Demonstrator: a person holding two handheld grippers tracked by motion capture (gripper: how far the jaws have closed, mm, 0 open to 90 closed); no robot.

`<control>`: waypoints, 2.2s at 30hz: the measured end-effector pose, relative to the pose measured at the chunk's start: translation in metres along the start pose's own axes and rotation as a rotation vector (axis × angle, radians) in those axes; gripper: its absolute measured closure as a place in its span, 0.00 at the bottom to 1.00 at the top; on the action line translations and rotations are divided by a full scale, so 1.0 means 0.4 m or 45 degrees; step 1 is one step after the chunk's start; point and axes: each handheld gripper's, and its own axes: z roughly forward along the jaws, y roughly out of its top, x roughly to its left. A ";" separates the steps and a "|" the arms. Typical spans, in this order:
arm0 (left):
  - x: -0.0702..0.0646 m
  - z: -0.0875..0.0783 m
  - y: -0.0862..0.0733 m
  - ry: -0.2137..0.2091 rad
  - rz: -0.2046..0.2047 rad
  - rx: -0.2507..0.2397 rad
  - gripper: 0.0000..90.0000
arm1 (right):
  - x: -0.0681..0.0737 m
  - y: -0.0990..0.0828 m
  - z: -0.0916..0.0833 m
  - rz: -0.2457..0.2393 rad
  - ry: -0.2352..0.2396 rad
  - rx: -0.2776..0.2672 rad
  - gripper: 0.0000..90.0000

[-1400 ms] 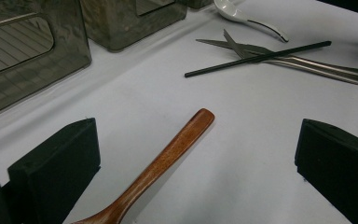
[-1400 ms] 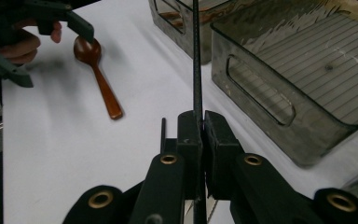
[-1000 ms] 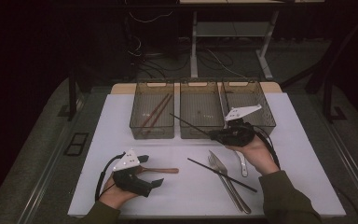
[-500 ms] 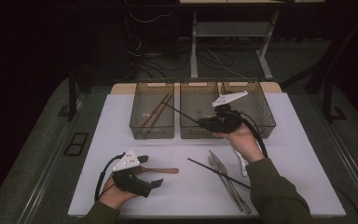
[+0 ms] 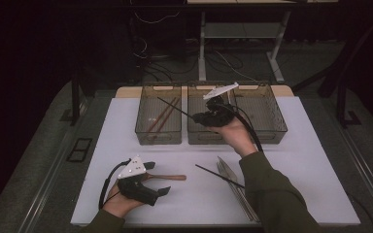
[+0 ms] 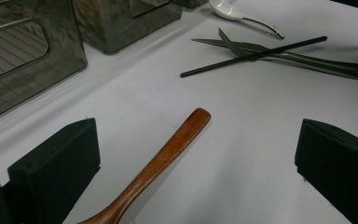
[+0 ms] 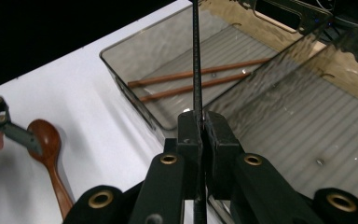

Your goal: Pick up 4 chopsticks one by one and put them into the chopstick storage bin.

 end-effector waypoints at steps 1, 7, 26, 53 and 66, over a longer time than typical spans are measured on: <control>0.000 0.001 0.000 0.001 0.001 -0.002 0.00 | 0.002 0.006 0.008 0.003 -0.005 0.007 0.94; -0.003 0.000 0.000 0.004 0.017 0.007 0.00 | 0.006 0.035 0.059 0.003 -0.016 0.037 0.94; -0.012 0.005 0.003 -0.016 0.057 0.025 0.00 | -0.004 0.099 0.222 0.057 -0.101 0.126 0.94; -0.014 0.006 0.002 -0.020 0.062 0.028 0.00 | 0.004 0.109 0.254 0.074 -0.091 0.110 0.58; -0.016 0.007 -0.001 -0.029 0.062 0.037 0.00 | -0.007 0.082 0.153 0.036 0.023 -0.003 0.48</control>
